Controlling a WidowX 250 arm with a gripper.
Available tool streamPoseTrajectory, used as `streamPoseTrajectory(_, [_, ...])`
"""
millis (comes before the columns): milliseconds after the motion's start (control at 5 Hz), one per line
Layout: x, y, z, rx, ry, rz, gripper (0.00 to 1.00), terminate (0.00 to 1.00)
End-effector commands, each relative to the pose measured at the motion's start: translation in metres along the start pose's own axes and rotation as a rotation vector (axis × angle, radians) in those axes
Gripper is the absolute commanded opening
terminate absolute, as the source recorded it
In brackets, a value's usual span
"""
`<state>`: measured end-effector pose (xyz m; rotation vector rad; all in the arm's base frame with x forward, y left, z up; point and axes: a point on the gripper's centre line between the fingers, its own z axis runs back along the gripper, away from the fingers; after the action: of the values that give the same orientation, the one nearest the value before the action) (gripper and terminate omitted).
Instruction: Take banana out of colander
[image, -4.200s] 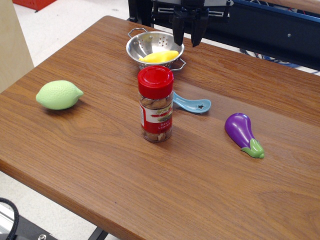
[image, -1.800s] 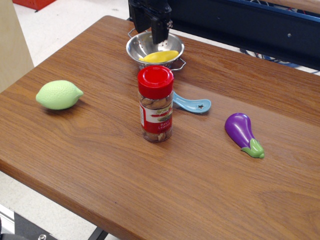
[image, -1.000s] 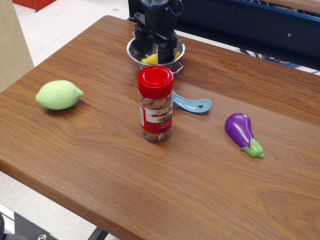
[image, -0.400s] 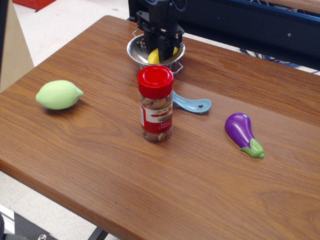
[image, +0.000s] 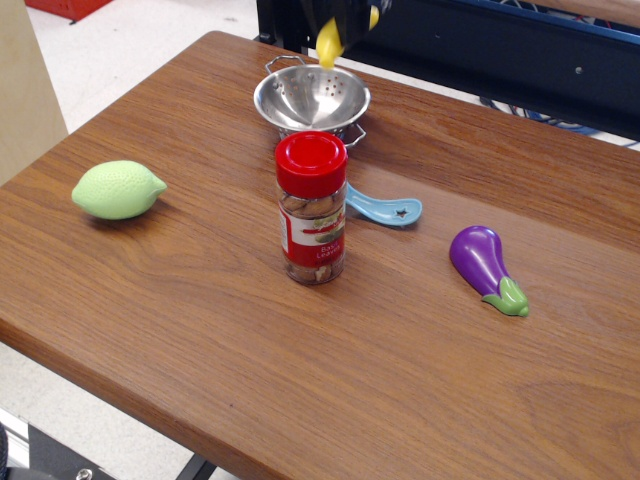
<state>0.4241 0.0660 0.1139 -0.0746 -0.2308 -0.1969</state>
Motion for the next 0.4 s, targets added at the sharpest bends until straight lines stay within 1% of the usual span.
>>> streamPoseTrajectory(0, [-0.048, -0.011, 0.063, -0.024, -0.07, -0.08, 0.0, 0.0])
streamPoseTrajectory(200, [-0.085, -0.007, 0.067, -0.025, -0.029, -0.155, 0.0, 0.0])
